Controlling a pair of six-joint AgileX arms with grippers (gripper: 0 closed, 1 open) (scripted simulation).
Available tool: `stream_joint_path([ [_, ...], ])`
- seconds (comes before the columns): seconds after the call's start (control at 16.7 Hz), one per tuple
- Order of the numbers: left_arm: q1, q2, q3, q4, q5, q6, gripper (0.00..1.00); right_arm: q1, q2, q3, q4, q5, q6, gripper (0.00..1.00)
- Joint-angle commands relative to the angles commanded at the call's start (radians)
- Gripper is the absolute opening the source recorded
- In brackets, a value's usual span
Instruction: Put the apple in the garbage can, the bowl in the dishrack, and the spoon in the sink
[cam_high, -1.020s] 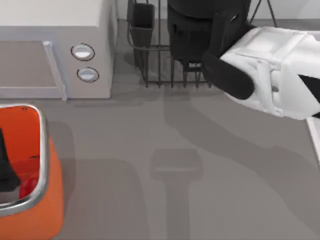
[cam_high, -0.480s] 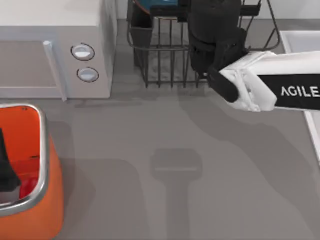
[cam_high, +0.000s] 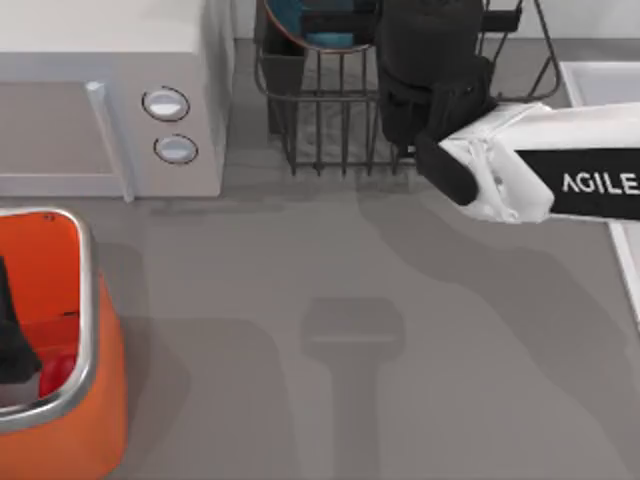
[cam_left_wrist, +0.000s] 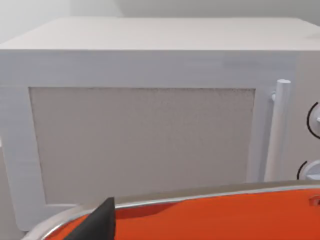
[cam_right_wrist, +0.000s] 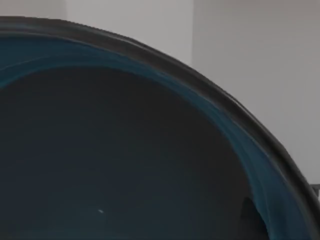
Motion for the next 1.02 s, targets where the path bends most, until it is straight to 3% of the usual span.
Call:
stream_joint_path([
  [0.48,0.000,0.000,0.000,0.000,0.000,0.000,1.00,0.000,0.000,0.000,0.000,0.000,0.000,0.98],
  [1.02,0.000,0.000,0.000,0.000,0.000,0.000,1.00,0.002,0.000,0.000,0.000,0.000,0.000,1.00],
])
